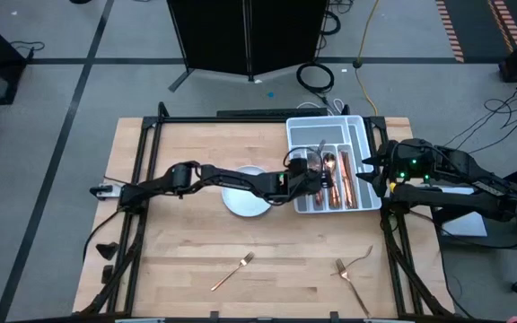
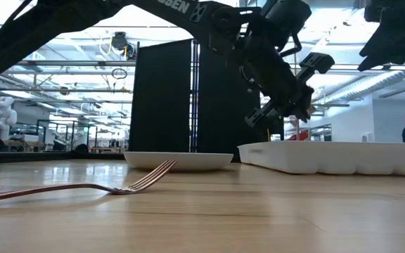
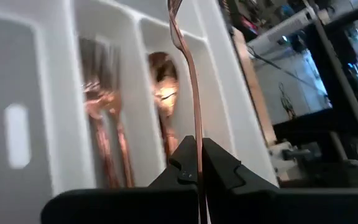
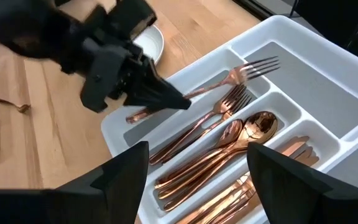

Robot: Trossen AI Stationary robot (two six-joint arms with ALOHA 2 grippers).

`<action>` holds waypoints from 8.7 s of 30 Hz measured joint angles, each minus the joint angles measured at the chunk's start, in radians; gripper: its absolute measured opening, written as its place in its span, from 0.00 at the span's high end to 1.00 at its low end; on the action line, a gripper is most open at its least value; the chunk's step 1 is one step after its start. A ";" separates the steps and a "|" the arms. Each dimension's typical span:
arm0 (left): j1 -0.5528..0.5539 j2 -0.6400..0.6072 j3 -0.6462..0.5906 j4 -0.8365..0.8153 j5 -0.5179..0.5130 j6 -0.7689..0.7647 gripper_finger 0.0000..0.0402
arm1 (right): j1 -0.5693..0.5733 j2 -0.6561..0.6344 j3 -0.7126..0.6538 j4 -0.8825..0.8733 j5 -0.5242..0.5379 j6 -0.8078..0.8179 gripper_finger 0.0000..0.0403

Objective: Sort silverware
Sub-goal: Put the fork in the silverware tray, then put the top left fork in the silverware tray, then put the bottom fork in the silverware tray

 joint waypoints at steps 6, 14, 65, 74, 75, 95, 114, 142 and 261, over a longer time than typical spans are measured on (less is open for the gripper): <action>-0.024 0.018 0.000 -0.026 -0.059 -0.149 1.00 | 0.000 -0.001 0.000 0.002 -0.001 -0.004 0.35; -0.024 0.022 0.000 -0.029 0.014 -0.206 0.90 | 0.000 -0.002 0.000 0.011 -0.001 0.023 0.35; -0.307 -0.564 -0.140 -1.222 0.151 0.676 0.60 | 0.270 0.369 0.000 0.259 -0.363 0.421 0.35; -0.473 -0.539 -0.451 -0.884 0.317 0.428 0.60 | 0.483 0.542 -0.001 0.389 -0.214 0.529 0.35; -0.485 -0.529 -0.466 -0.886 0.316 0.403 0.60 | 0.501 0.551 -0.001 0.394 -0.197 0.545 0.35; -0.616 -0.370 -0.506 -0.750 0.357 0.319 0.60 | 0.712 0.580 -0.001 0.429 0.078 0.798 0.35; -0.558 -0.304 -0.501 -0.742 0.416 0.404 0.97 | 0.823 0.579 -0.001 0.426 0.193 0.881 0.35; 0.057 -0.390 -0.496 0.154 0.422 0.081 1.00 | 0.858 0.325 -0.001 0.005 0.368 0.720 0.35; -0.251 0.260 0.192 0.173 0.612 0.459 0.53 | 0.836 0.172 -0.001 -0.172 0.105 0.771 0.35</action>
